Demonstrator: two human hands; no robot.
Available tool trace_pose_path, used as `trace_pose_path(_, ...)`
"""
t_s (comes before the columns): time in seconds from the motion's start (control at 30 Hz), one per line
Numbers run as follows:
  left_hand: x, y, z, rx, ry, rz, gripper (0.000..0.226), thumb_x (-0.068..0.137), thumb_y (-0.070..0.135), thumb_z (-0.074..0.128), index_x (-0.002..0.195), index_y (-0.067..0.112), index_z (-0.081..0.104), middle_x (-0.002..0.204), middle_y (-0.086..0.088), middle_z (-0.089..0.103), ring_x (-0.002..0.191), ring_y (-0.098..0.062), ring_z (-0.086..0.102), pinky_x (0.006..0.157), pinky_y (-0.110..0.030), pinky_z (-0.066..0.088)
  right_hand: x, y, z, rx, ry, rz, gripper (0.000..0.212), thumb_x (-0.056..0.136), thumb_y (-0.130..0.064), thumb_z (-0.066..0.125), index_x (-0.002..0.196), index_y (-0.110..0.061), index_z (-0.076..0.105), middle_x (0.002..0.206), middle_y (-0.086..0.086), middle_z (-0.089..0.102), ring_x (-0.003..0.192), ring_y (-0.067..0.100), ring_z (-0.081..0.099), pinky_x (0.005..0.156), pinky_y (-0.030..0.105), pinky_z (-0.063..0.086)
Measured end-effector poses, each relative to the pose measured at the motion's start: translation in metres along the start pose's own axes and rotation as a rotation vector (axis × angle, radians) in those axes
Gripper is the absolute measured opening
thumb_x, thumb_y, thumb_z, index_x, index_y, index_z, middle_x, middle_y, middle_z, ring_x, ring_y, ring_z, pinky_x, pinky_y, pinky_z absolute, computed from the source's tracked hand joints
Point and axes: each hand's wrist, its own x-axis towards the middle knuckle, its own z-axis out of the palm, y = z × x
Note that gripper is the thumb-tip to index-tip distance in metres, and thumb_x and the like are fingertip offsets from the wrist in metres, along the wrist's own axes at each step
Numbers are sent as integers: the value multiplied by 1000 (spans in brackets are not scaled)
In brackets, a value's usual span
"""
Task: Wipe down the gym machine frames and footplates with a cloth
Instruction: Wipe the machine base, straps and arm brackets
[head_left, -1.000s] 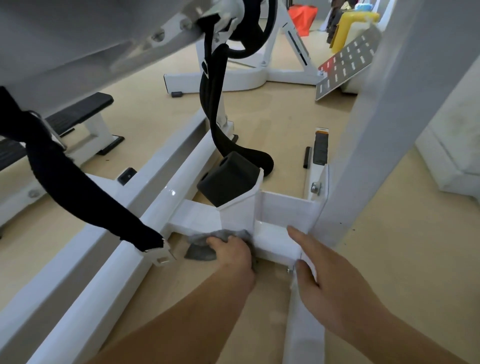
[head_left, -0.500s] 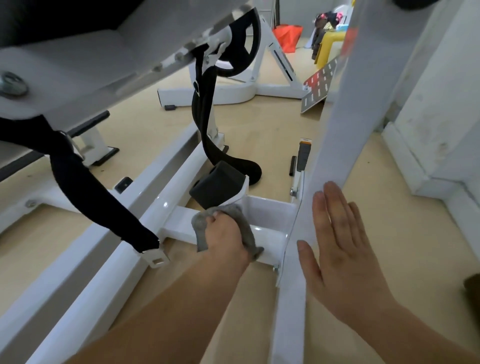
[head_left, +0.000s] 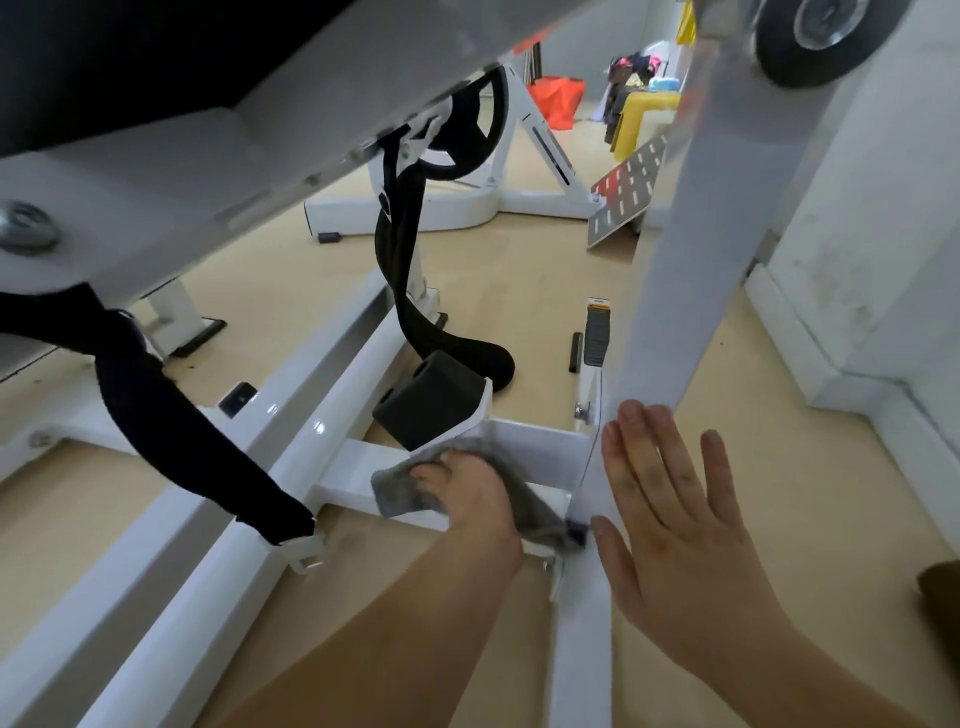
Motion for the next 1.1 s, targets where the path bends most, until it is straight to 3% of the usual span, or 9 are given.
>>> trace_pose_path(0.07,6,5,-13,708,54,228,83,96,59,56,158,17,20,158,-17,34,145,-36,35,115,-44,36,0,1,-1,17,-2,-20,76,97,-35,50,160,-2,24,170,15,13,157,35,16,118,68,26)
trace_pose_path(0.13,-13,21,-27,1045,2,276,81,95,48,66,158,17,26,159,-15,34,148,-35,31,123,-47,27,-1,2,0,43,2,-33,74,97,-35,47,160,-2,24,171,15,13,157,34,16,118,68,26)
trace_pose_path(0.27,-30,8,-36,170,-119,-56,45,103,42,50,131,7,51,145,-12,55,122,-28,59,95,-35,53,-7,6,0,95,20,-72,66,98,-30,48,155,0,37,166,17,27,155,37,23,119,66,27)
trace_pose_path(0.33,-42,-17,-49,30,-126,-82,32,107,31,45,123,8,58,128,-19,64,111,-37,63,96,-45,54,-12,8,-1,133,55,-59,55,98,-29,50,144,-1,54,148,16,48,141,39,44,116,64,32)
trace_pose_path(0.47,-52,-40,-56,22,-75,-194,40,107,38,44,128,9,61,109,-14,67,102,-33,61,103,-49,49,-13,13,-1,234,33,36,34,97,-31,48,119,-11,63,111,5,54,96,28,57,92,45,50)
trace_pose_path(0.6,-73,-11,-19,-149,-187,-199,36,104,37,41,105,8,63,76,-9,69,64,-20,67,61,-26,54,-20,17,1,386,-100,246,15,98,-30,52,105,-24,64,97,-10,54,72,14,59,58,27,47)
trace_pose_path(0.8,-111,8,26,-17,-347,-51,57,97,44,47,145,14,40,137,-16,56,109,-35,60,97,-48,51,-15,41,-9,294,-107,208,30,101,-32,51,127,-27,64,126,-8,64,103,17,65,76,33,56)
trace_pose_path(1.0,-87,7,8,-167,-245,-272,12,98,20,55,89,13,60,79,-4,58,64,-18,55,51,-27,46,-19,48,-25,344,-214,231,40,103,-43,40,137,-28,56,125,-12,62,104,16,65,77,33,56)
trace_pose_path(1.1,-88,9,9,-221,-174,-302,13,96,23,59,91,12,63,87,-7,66,73,-22,64,52,-31,51,-16,43,-25,363,-234,258,46,101,-48,38,140,-30,54,123,-14,62,104,14,64,77,30,54)
